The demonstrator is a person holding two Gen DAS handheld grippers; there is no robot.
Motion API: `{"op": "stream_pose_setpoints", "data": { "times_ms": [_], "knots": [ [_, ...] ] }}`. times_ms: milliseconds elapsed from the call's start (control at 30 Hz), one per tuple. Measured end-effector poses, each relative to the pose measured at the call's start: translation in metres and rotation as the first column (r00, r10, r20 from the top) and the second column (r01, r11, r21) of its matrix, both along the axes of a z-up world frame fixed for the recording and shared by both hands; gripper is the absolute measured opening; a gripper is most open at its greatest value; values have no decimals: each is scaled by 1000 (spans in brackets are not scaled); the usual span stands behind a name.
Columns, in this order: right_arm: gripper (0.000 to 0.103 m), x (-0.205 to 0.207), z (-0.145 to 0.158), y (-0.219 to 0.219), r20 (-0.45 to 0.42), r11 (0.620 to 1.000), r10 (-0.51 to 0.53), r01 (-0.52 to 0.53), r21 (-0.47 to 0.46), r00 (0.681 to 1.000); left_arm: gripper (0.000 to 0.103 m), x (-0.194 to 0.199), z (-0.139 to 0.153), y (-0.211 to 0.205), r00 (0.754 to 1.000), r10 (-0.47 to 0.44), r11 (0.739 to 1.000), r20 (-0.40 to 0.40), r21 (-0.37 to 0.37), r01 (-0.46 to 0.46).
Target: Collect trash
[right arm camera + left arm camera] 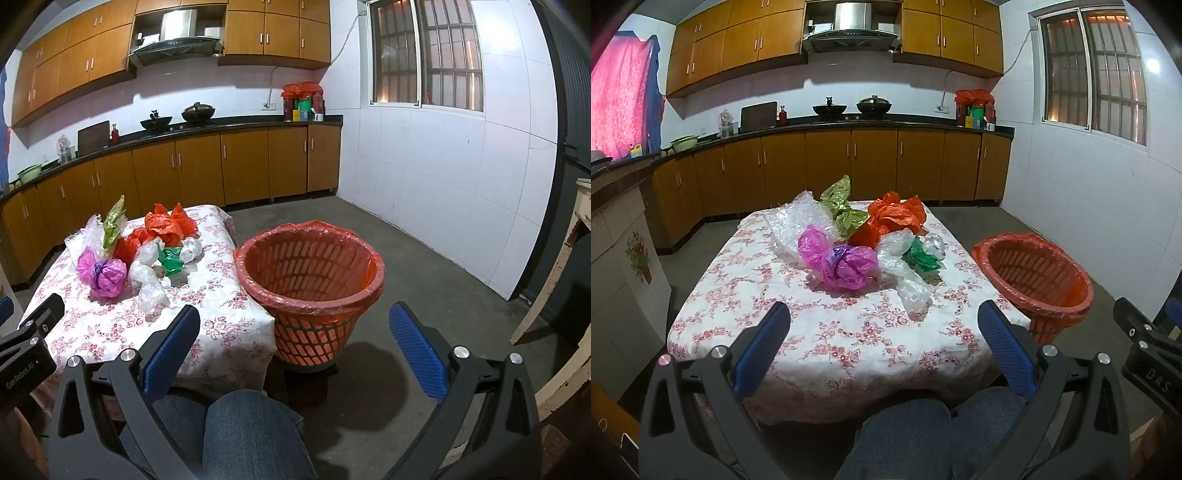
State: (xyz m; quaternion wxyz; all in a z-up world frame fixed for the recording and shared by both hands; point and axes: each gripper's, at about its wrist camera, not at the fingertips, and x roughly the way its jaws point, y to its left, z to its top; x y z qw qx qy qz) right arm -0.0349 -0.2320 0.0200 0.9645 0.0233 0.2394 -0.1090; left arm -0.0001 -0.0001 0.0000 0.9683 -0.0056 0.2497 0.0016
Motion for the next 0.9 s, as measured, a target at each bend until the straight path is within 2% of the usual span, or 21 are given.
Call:
{"op": "stream_pose_setpoints", "data": {
  "times_ms": [900],
  "knots": [
    [101, 1, 1, 1, 2, 1000, 0, 0, -1, 1000, 99, 0, 0, 0, 1000, 0, 1000, -4, -5, 0]
  ]
}}
